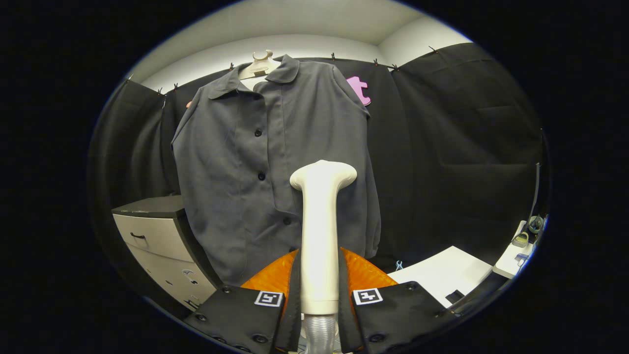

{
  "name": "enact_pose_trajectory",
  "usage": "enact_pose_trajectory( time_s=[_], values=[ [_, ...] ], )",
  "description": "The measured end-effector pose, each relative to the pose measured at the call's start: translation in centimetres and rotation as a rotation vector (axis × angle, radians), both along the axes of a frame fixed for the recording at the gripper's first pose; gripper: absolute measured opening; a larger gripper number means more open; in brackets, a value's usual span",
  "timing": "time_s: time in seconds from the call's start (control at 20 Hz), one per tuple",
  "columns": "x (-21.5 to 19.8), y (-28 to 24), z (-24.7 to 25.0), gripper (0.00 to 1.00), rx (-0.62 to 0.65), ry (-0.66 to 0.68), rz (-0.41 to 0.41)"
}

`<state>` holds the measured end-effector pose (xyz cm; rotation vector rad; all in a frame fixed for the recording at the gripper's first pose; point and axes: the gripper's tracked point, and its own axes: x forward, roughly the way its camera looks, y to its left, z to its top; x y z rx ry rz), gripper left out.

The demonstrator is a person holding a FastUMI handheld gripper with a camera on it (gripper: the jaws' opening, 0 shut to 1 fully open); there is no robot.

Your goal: Iron the clothes twice with a garment steamer, once on the left side and once on the right side.

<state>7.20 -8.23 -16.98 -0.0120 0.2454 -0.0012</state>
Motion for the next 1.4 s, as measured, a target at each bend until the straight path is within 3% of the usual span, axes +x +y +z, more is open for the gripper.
enact_pose_trajectory(
  time_s=[0.6, 1.4],
  values=[
    [-3.0, -1.4, -7.1, 0.38, 0.006, 0.11, -0.034],
    [-5.8, -2.3, -10.7, 0.38, -0.033, 0.198, -0.056]
  ],
)
